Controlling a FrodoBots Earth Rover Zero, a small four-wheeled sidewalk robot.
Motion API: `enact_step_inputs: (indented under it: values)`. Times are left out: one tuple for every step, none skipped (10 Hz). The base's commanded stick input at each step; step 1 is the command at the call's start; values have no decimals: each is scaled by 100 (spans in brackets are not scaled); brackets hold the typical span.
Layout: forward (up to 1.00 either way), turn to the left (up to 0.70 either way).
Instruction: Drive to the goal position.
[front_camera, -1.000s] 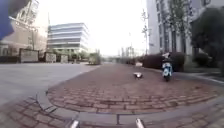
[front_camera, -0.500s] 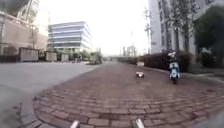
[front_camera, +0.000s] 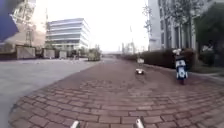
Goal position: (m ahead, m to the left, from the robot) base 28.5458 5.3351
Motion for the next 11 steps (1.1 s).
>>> enact_step_inputs:
  values:
    - [70, -13]
    - [70, -13]
    - [70, -13]
    - [70, -13]
    - [70, -13]
    - [70, -13]
    - [70, -13]
    - [70, -12]
    - [70, -8]
    - [70, -5]
    - [70, -3]
